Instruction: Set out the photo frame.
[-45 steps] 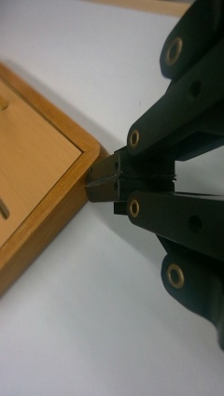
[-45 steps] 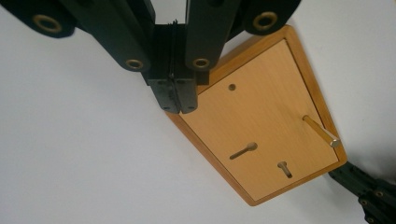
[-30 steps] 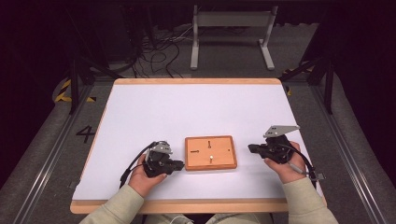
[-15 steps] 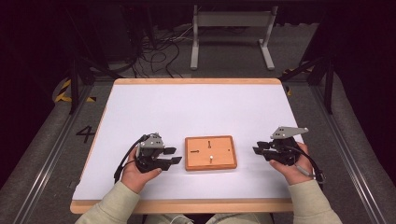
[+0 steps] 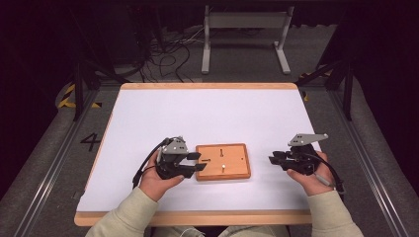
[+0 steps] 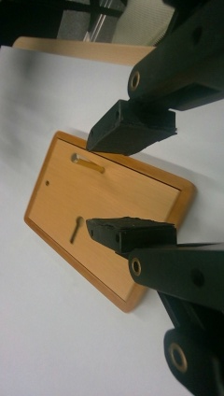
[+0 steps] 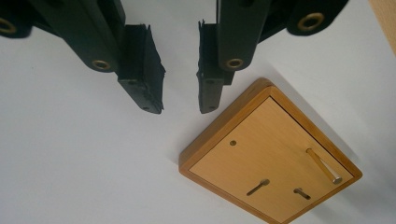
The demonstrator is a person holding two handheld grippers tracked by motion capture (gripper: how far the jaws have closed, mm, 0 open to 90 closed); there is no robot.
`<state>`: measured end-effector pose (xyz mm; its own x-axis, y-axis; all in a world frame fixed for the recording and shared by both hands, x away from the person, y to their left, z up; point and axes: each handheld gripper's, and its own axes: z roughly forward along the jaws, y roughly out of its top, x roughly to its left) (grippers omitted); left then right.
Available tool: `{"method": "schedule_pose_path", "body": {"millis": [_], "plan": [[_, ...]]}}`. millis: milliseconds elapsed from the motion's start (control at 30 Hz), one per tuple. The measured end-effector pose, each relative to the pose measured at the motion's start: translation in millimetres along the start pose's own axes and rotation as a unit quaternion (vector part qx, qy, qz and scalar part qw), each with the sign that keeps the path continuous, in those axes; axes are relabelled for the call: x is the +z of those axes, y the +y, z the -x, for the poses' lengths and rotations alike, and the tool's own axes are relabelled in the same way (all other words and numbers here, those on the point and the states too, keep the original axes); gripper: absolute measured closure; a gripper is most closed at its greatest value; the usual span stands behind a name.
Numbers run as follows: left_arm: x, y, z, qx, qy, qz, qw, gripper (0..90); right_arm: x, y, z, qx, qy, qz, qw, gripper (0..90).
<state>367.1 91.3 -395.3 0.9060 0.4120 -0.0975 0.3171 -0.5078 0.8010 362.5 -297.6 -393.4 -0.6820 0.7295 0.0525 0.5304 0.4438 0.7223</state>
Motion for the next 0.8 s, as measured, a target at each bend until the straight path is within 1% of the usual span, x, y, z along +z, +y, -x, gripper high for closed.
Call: {"method": "schedule_pose_path", "body": {"millis": [167, 233, 267, 333, 433, 567, 633, 700, 800], "plan": [[12.8, 7.6, 3.6, 0.001, -0.012, 0.000, 0.9999, 54.0, 0.1, -0.2, 0.4, 0.003, 0.000, -0.002, 1.0000, 69.3], [19.5, 9.5, 4.1, 0.003, -0.007, -0.001, 1.0000, 52.8, -0.1, -0.3, 0.6, 0.007, 0.000, -0.002, 1.0000, 68.2], [19.5, 9.5, 4.1, 0.003, -0.007, -0.001, 1.0000, 52.8, -0.1, -0.3, 0.6, 0.007, 0.000, -0.002, 1.0000, 68.2], [25.5, 10.1, 3.9, 0.012, -0.001, 0.000, 0.9999, 52.8, -0.1, -0.6, 1.3, 0.012, 0.001, -0.002, 0.9999, 68.1], [30.6, 10.8, 2.9, 0.008, -0.004, -0.001, 1.0000, 52.1, -0.1, -1.2, 2.6, 0.015, 0.004, 0.000, 0.9999, 68.0], [35.9, 11.8, 2.5, 0.004, -0.013, 0.000, 0.9999, 51.9, -0.3, -1.8, 3.1, 0.018, 0.004, 0.001, 0.9998, 67.4], [41.9, 12.5, 3.3, 0.002, -0.024, 0.000, 0.9997, 50.6, -0.4, -1.9, 3.2, 0.018, 0.005, 0.002, 0.9998, 67.2], [44.1, 12.7, 3.7, 0.001, -0.027, 0.000, 0.9996, 50.7, -0.6, -1.9, 2.8, 0.018, 0.004, 0.002, 0.9998, 67.0], [50.5, 12.7, 4.1, 0.004, -0.042, -0.002, 0.9991, 51.4, -0.8, -1.8, 2.4, 0.018, 0.004, 0.004, 0.9998, 66.9]]}}
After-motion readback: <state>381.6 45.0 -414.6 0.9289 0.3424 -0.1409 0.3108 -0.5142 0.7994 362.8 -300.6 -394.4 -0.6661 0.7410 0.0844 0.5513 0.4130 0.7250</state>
